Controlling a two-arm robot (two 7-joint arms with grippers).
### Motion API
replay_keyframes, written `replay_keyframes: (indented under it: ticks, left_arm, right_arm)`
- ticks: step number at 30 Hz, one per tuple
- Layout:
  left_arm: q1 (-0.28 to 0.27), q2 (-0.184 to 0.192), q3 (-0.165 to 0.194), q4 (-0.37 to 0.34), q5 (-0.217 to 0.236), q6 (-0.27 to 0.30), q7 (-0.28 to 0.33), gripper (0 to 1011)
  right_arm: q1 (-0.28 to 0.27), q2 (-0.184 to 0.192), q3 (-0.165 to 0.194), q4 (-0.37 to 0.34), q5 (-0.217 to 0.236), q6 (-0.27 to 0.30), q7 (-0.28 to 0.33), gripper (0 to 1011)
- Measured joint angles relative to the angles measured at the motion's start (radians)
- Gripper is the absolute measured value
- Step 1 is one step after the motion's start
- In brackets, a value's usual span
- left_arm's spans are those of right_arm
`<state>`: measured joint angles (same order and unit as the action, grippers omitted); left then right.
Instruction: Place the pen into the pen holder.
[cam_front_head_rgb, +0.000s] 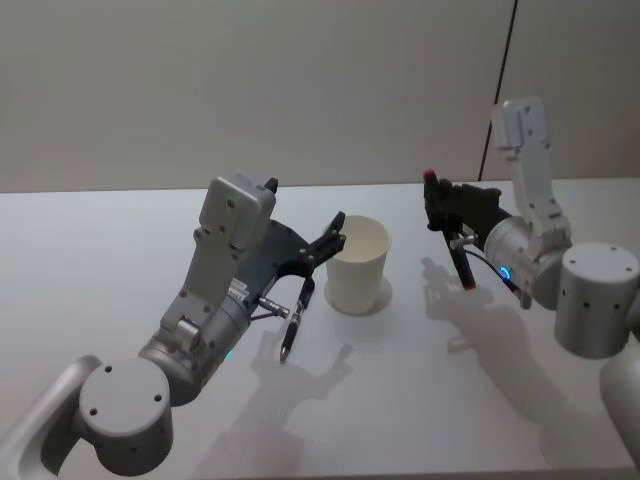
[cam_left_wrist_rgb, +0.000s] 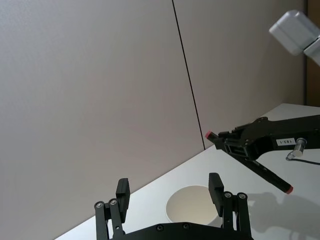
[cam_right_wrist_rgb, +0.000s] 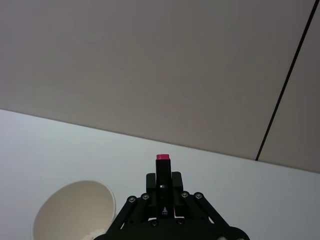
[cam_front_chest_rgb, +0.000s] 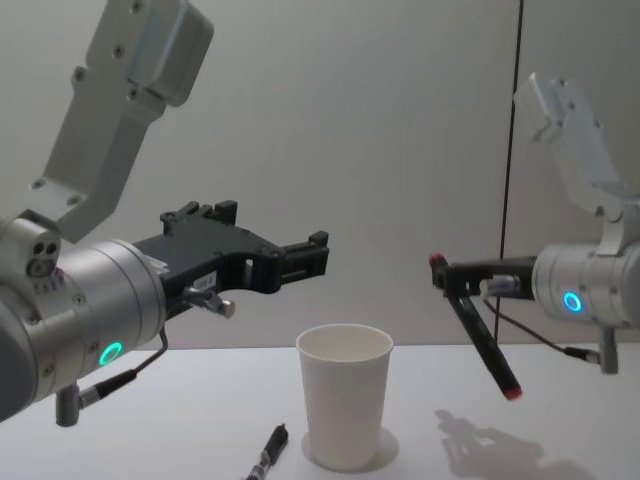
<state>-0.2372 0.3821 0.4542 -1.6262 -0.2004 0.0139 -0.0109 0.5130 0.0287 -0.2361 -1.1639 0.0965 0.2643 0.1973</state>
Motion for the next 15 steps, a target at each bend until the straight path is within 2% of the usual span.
replay_keyframes:
  ticks: [15]
  left_arm:
    - [0.000, 0.000, 0.000, 0.000, 0.000, 0.000, 0.000, 1002]
  right_arm:
    - [-0.008, 0.006, 0.004, 0.001, 0.042, -0.258, 0.084, 165]
